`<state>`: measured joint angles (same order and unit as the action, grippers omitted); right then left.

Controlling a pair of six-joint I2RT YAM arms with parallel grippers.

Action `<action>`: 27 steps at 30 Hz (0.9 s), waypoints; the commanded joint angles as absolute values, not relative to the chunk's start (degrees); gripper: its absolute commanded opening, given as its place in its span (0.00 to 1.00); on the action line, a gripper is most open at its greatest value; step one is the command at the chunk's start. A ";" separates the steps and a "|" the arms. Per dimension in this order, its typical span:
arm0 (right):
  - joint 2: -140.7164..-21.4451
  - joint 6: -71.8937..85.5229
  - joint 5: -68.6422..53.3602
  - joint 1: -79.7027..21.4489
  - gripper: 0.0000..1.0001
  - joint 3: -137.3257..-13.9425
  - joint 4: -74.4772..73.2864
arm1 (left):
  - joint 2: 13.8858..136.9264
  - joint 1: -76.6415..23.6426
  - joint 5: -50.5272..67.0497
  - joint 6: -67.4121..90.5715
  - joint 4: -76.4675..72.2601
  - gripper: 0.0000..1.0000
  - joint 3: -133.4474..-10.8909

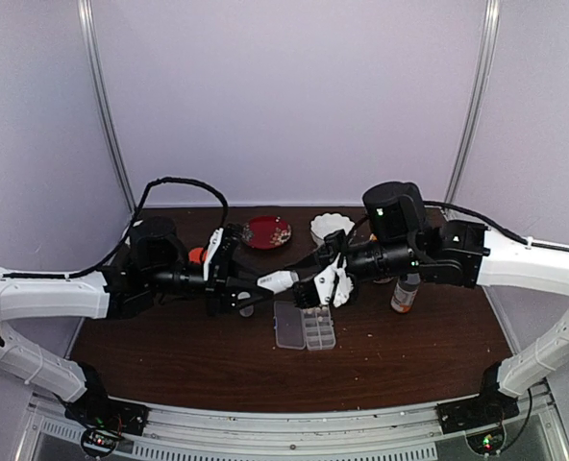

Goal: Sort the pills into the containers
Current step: Unscrew the lid of the pill bottle.

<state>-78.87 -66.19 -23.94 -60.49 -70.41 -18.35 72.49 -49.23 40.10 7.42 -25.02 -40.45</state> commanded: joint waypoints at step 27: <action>-73.78 20.46 -22.99 -58.58 0.89 -76.54 -20.79 | 67.56 -49.57 33.05 -6.43 -26.77 0.10 -41.21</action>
<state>-70.57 2.83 -23.66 -58.94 -71.07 -12.88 67.92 -49.23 32.40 -3.29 -23.94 -41.04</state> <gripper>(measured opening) 0.934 0.320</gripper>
